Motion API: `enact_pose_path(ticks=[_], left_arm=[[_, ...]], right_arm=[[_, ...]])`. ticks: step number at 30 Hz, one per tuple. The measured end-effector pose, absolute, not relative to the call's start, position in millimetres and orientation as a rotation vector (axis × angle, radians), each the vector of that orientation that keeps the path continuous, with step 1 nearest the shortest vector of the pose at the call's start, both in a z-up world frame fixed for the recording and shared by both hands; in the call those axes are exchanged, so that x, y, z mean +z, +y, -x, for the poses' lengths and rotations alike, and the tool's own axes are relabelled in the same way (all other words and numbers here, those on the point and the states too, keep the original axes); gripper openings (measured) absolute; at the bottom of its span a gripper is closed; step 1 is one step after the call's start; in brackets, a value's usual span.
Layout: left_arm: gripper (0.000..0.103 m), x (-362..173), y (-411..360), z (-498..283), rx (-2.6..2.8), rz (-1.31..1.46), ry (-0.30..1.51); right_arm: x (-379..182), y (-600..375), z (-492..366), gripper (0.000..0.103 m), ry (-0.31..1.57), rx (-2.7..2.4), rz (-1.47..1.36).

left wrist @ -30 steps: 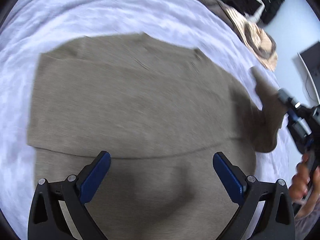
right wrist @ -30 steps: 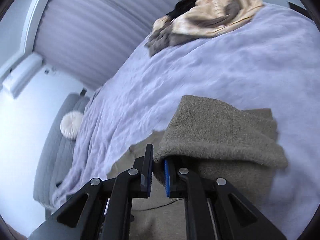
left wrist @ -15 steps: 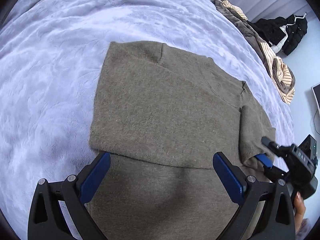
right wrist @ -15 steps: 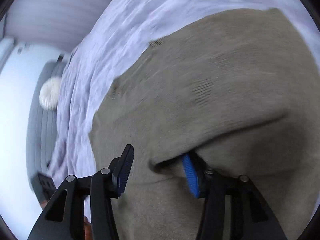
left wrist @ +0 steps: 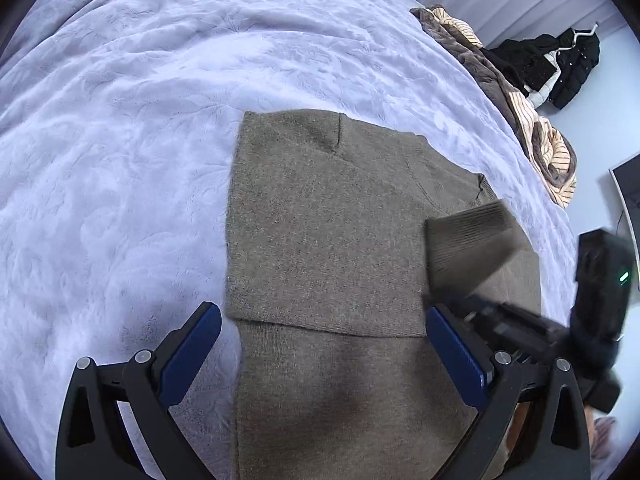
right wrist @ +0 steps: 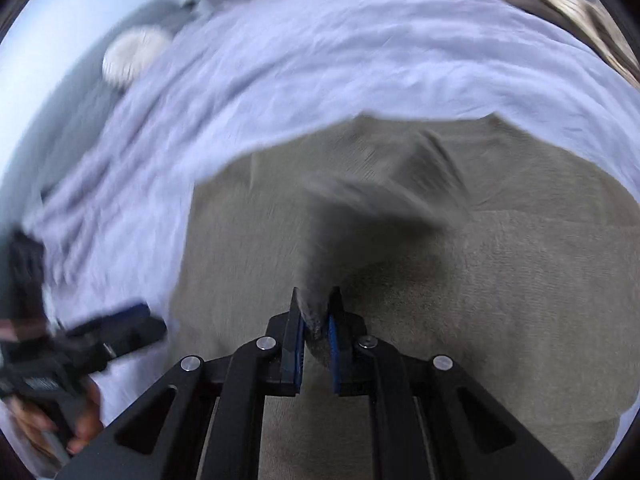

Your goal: Fold small clothes

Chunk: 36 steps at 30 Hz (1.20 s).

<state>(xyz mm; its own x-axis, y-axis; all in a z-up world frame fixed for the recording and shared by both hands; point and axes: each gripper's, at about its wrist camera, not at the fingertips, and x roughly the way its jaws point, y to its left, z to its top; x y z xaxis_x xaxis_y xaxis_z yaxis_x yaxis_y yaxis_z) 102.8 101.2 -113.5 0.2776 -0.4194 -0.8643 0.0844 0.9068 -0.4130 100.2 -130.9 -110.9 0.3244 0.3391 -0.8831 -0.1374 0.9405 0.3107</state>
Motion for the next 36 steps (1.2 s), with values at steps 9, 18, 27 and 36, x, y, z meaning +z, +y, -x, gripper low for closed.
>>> enact_pose_path(ticks=[9,18,27,36], left_arm=[[0.103,-129.5,70.0,-114.4,-0.43,0.361,1.305],[0.103,-131.9,23.0,-132.9,-0.474,0.256,1.323],[0.05,-145.6,10.7,-143.2,-0.374,0.181,1.36],[0.018,-138.6,18.1,-126.9,-0.377,0.097,1.33]], right_arm=[[-106.6,-147.0,-60.4,0.055,1.229,0.313,-0.114],[-111.7,-308.9,2.2,0.055,1.179,-0.041,-0.661],[-148.6,-410.0,39.6,0.041,0.942,-0.223,-1.181],[-130.1,-421.2,32.1,0.009,0.999,-0.182,-0.994]])
